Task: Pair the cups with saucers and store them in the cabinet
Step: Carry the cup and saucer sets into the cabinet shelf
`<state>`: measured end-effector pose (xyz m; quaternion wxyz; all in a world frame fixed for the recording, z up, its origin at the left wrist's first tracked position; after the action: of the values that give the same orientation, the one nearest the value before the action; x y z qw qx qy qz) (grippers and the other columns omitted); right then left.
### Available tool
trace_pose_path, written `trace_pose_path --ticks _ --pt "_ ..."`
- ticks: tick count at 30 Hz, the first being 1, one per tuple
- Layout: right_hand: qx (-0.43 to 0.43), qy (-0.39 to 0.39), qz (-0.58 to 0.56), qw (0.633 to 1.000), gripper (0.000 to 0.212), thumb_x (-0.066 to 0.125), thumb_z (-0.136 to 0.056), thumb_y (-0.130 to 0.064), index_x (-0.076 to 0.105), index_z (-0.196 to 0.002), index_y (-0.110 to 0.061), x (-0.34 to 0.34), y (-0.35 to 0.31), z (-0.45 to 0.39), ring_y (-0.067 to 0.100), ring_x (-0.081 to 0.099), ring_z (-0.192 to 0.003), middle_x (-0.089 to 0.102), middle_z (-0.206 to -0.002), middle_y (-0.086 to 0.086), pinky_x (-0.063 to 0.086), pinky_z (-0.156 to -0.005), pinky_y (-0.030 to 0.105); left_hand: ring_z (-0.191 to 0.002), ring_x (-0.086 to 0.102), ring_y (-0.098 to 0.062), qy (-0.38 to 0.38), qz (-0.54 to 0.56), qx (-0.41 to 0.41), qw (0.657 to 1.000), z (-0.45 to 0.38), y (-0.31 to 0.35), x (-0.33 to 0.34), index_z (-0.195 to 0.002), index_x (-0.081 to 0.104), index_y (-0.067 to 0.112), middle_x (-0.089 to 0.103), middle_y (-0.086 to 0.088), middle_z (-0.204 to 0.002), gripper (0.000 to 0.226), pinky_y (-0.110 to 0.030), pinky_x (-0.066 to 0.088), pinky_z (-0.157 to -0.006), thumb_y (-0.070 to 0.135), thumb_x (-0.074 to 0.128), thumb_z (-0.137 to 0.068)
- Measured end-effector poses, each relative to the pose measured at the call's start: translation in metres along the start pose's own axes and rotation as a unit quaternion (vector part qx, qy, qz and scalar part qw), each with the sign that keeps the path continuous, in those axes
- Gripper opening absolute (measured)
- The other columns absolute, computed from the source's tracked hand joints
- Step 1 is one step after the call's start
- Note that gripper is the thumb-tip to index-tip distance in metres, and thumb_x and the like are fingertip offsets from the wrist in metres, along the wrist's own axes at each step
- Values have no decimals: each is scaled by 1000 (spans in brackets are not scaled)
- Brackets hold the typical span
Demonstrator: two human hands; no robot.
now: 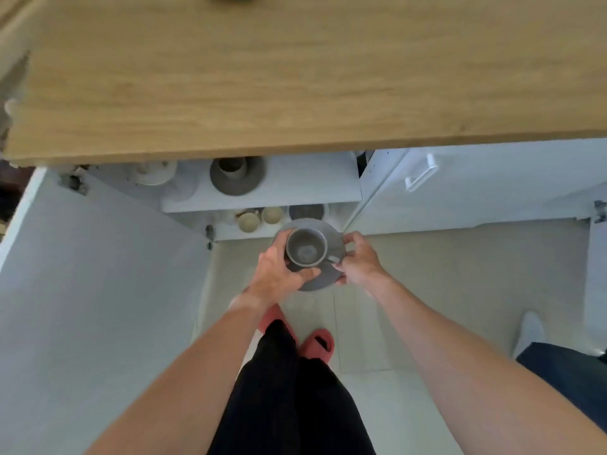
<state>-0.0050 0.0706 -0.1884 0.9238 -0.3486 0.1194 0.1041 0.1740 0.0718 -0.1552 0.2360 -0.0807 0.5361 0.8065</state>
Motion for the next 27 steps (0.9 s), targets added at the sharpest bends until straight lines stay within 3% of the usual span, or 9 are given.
trace_pose_path --ticks 5,8,11,16,18,20,23,27 --pt "-22 18 -61 998 30 66 -89 1 51 -108 -17 34 17 -86 28 69 -85 68 -105 19 55 -49 29 -90 49 28 37 -18 11 999 -73 -55 4 -120 48 40 56 29 -100 69 6 37 -72 20 88 -67" --pt "-29 34 -110 993 30 65 -91 0 51 -107 -21 41 7 -128 28 69 -93 66 -110 14 58 -55 32 -91 50 26 32 -23 39 998 -122 -67 2 -124 51 34 58 26 -104 71 4 38 -76 20 89 -67" --pt "-46 41 -112 992 32 64 -91 0 49 -108 -24 43 -7 -163 30 68 -100 63 -118 13 59 -54 31 -87 51 25 49 -38 50 997 -162 -71 -2 -125 52 33 59 24 -103 71 7 36 -70 21 89 -67" --pt "-36 53 -129 990 34 62 -91 6 49 -110 -20 40 -31 -203 36 68 -99 60 -121 17 63 -53 37 -93 56 -1 43 -64 62 995 -223 -71 0 -130 50 28 58 15 -105 72 6 36 -63 23 87 -69" --pt "-27 62 -138 988 32 62 -90 9 50 -103 -18 39 -36 -214 39 68 -98 60 -120 18 63 -54 40 -100 55 -7 49 -85 60 993 -244 -72 1 -130 49 27 58 13 -108 74 -1 37 -69 27 87 -67" --pt "-23 78 -135 987 31 63 -89 10 49 -90 -17 39 -38 -223 43 70 -93 60 -119 19 62 -50 39 -104 56 -9 50 -91 64 993 -261 -75 1 -129 50 27 58 12 -109 75 -12 40 -77 30 88 -65" --pt "-22 96 -149 984 34 64 -88 11 47 -84 -18 41 -39 -237 47 70 -89 61 -119 22 60 -45 37 -106 56 -9 47 -92 68 992 -279 -77 3 -128 51 29 59 13 -111 75 -18 41 -84 34 88 -63" --pt "-45 122 -161 978 34 67 -87 8 47 -81 -19 40 -42 -254 45 70 -90 61 -117 19 61 -48 37 -106 56 -5 67 -71 73 993 -298 -79 4 -125 52 31 60 16 -111 71 -11 40 -83 36 87 -64"
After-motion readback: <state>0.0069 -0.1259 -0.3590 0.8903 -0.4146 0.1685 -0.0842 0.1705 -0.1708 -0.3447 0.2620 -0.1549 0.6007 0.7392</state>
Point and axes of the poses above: each hand's wrist, its own z-axis away from the middle knuckle, its own x-axis out of the palm, y = z × x, the point moved 5 cm from there along -z, towards the middle knuckle
